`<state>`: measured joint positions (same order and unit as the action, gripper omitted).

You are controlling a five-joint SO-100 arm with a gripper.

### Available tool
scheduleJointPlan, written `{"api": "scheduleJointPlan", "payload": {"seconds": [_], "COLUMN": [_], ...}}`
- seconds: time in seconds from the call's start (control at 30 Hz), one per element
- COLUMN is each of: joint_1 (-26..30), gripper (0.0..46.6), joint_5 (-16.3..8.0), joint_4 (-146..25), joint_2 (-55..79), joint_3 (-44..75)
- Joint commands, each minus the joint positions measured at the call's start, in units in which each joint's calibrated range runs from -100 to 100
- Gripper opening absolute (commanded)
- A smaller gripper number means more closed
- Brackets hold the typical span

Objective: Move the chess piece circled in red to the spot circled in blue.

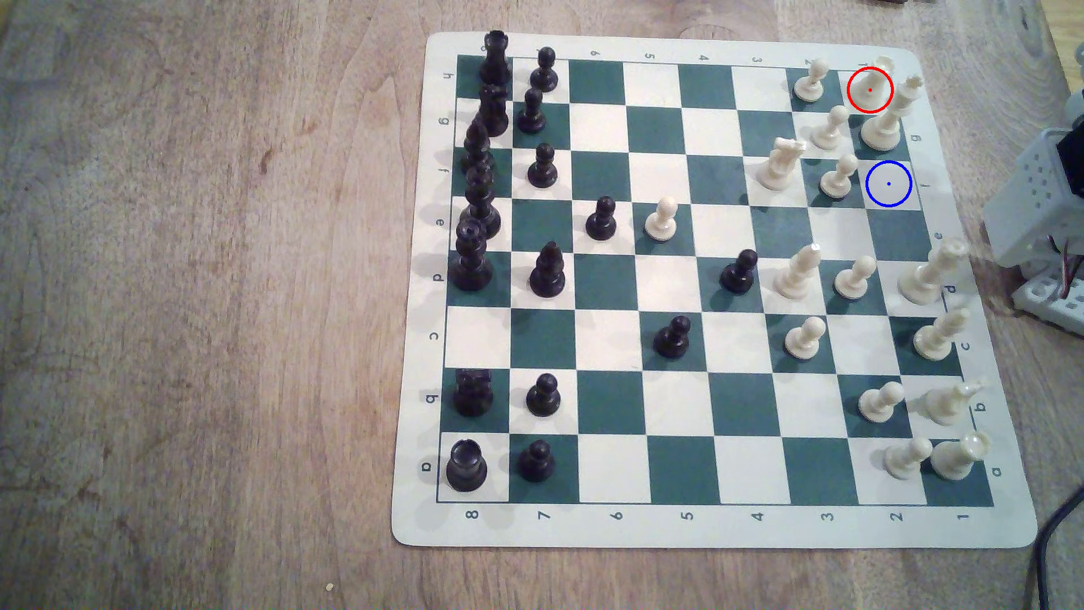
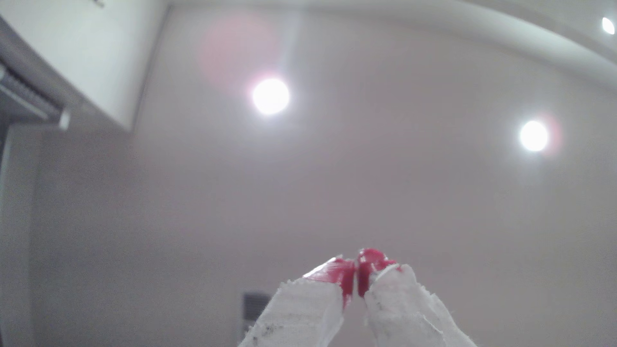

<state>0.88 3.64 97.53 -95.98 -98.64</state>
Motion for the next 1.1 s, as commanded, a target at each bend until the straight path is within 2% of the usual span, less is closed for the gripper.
{"api": "scheduleJointPlan", "payload": {"seconds": [0.0,0.2,0.43,0.6,0.77,1.07], "joint_1": [1.4,1.1,0.3,-1.9,-3.9,-7.3], "gripper": [0.2,0.2,0.2,0.2,0.2,0.2], "joint_5": [0.1,0.1,0.1,0.1,-0.3,-0.4], "joint_4": [2.1,-0.9,-15.9,-33.2,-46.3,-69.0], "joint_2": [0.2,0.2,0.2,0.2,0.2,0.2], "joint_3": [-1.3,0.3,8.8,22.8,30.9,34.9]}}
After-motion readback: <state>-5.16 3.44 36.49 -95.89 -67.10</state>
